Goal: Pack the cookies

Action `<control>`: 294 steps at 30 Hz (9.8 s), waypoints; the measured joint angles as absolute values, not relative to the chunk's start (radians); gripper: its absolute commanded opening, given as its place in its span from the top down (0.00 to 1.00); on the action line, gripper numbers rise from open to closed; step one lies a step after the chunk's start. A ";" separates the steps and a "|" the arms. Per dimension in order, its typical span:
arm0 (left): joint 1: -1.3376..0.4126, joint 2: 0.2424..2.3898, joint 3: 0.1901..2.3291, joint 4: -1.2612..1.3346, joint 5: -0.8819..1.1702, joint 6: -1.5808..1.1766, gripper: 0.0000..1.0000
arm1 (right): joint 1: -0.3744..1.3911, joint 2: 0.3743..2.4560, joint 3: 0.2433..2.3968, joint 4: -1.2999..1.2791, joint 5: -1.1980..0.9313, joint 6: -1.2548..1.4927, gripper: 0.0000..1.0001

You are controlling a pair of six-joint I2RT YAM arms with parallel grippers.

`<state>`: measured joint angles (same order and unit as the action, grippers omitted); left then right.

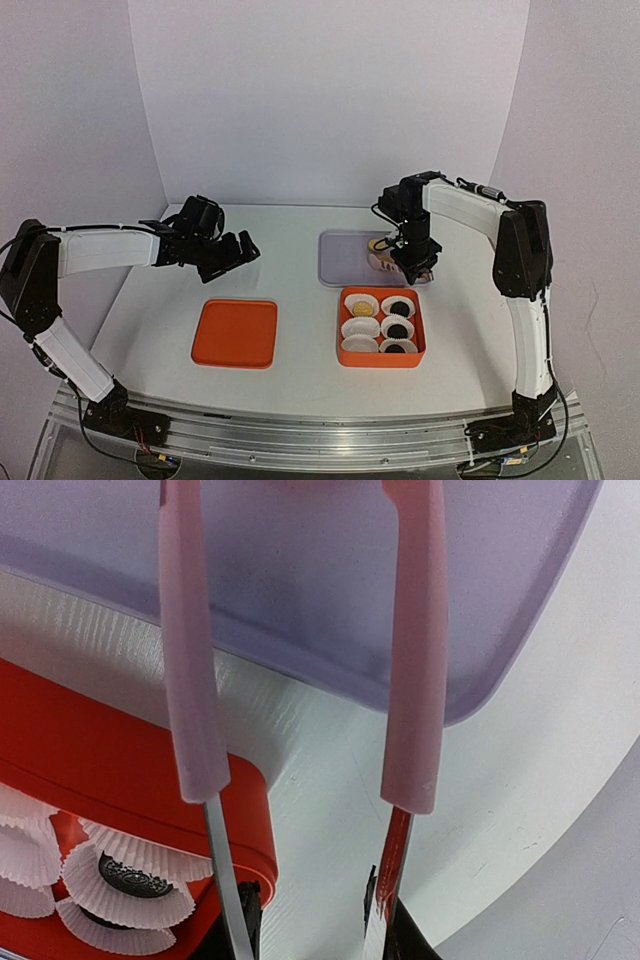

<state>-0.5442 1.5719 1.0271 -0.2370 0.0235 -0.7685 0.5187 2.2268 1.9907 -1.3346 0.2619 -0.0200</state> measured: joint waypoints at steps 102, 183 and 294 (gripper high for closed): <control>-0.544 1.526 1.016 -0.236 0.004 -0.785 0.00 | 0.780 1.814 1.510 -1.340 -0.078 -0.032 1.00; -0.544 1.499 0.992 -0.246 -0.003 -0.786 0.00 | 0.832 1.824 1.451 -1.336 0.025 -0.025 0.92; -0.544 1.544 1.027 -0.244 0.024 -0.783 0.00 | 0.468 2.428 2.273 -1.334 0.266 -0.022 0.70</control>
